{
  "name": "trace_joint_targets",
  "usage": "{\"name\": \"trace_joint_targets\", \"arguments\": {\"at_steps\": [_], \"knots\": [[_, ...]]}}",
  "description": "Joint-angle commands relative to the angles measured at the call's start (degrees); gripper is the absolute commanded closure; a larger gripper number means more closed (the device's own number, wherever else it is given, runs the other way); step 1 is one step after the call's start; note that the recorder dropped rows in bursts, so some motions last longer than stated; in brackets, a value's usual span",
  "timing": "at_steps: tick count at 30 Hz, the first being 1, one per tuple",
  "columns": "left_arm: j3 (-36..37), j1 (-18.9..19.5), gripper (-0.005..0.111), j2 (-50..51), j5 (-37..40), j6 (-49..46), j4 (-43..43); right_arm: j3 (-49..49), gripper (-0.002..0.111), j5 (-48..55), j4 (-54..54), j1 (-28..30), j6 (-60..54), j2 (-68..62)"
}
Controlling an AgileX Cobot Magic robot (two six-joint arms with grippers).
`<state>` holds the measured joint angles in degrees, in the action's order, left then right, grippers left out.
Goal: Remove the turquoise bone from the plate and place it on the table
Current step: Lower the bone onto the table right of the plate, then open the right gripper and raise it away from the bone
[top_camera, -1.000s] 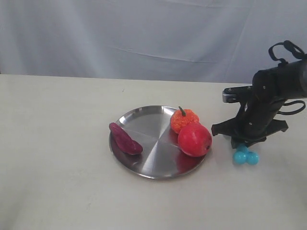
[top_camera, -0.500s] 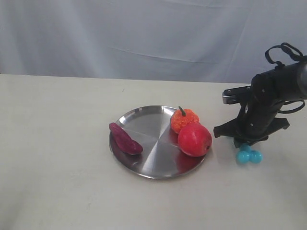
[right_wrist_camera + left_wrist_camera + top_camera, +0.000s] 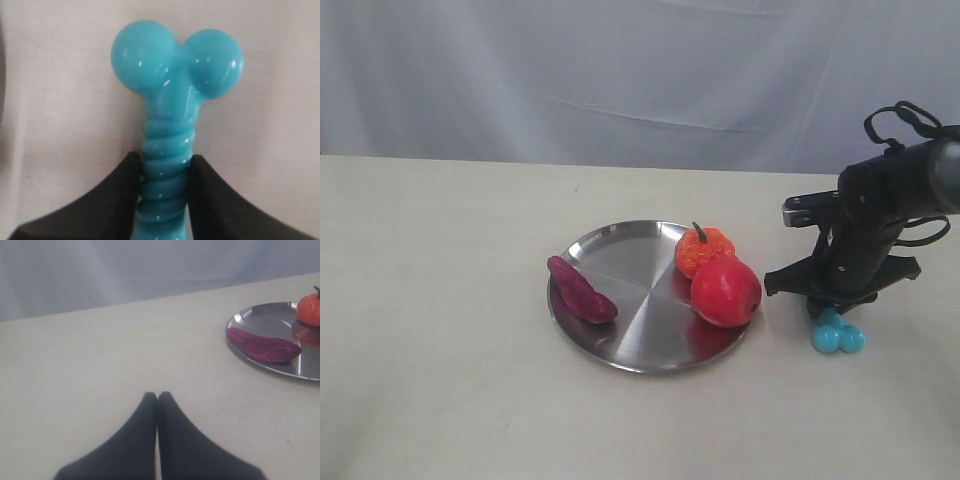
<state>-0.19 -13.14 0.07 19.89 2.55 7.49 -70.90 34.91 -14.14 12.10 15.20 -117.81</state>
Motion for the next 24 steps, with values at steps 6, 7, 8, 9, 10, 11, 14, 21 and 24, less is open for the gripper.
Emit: {"name": "trace_joint_targets", "arguments": {"at_steps": [6,7,8,9,10,11,14,21,24], "knots": [[0.19,-0.13,0.107,-0.07,-0.04,-0.02,0.05,-0.03,0.109,-1.35,-0.01,0.45,0.93,-1.23],[0.19,-0.13,0.107,-0.07,-0.04,-0.02,0.05,-0.03,0.108,-1.48,-0.01,0.45,1.36,-1.23],[0.19,-0.13,0.107,-0.07,-0.04,-0.02,0.05,-0.03,0.108,-1.55,-0.01,0.45,1.48,-1.23],[0.19,-0.13,0.107,-0.07,-0.04,-0.02,0.05,-0.03,0.106,-1.55,-0.01,0.45,1.48,-1.23],[0.19,-0.13,0.107,-0.07,-0.04,-0.02,0.05,-0.03,0.103,-1.55,0.08,0.45,1.48,-1.23],[0.19,-0.13,0.107,-0.07,-0.04,-0.02,0.05,-0.03,0.098,-1.55,0.08,0.45,1.48,-1.23],[0.19,-0.13,0.107,-0.07,-0.04,-0.02,0.05,-0.03,0.077,-1.55,0.08,0.45,1.48,-1.02],[0.19,-0.13,0.107,-0.07,-0.04,-0.02,0.05,-0.03,0.047,-0.74,0.59,0.45,1.48,1.95],[0.19,-0.13,0.107,-0.07,-0.04,-0.02,0.05,-0.38,0.047,0.65,0.59,0.45,1.48,3.80]]}}
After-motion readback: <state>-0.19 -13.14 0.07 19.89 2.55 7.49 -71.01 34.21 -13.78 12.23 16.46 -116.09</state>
